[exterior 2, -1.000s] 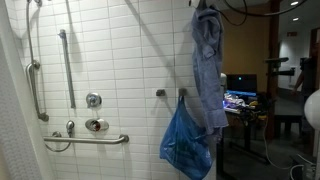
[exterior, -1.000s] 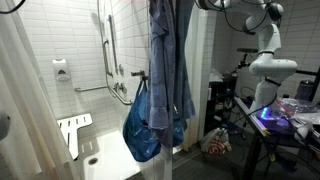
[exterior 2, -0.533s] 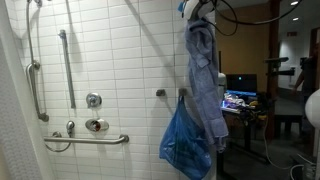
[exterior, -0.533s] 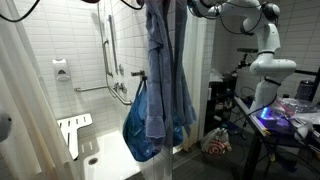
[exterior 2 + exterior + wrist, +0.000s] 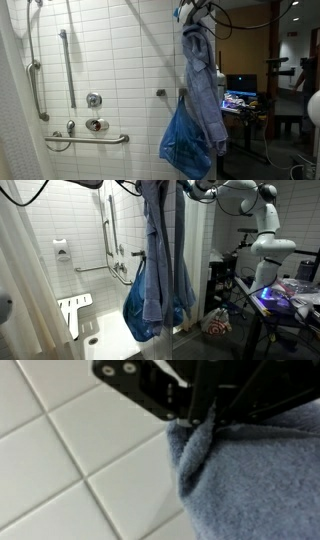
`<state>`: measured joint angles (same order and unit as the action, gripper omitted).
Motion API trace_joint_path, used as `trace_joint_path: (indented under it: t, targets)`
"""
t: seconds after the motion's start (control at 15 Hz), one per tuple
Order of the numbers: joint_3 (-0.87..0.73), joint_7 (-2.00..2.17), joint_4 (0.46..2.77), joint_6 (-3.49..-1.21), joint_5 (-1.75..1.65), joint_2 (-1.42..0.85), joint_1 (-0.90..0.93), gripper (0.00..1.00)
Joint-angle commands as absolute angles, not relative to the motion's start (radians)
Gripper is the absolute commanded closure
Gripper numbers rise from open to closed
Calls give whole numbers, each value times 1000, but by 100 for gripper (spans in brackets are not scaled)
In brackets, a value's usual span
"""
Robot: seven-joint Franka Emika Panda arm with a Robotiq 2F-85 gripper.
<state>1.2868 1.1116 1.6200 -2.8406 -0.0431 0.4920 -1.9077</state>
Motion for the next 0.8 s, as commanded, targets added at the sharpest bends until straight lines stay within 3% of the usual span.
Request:
trace_joint_path:
  t: [0.0,0.73]
  targets:
    - [1390,1094,1600,-2813,-21,469,-1980,99]
    - [1566,1047,1710,-2805,77,475,-2041,99]
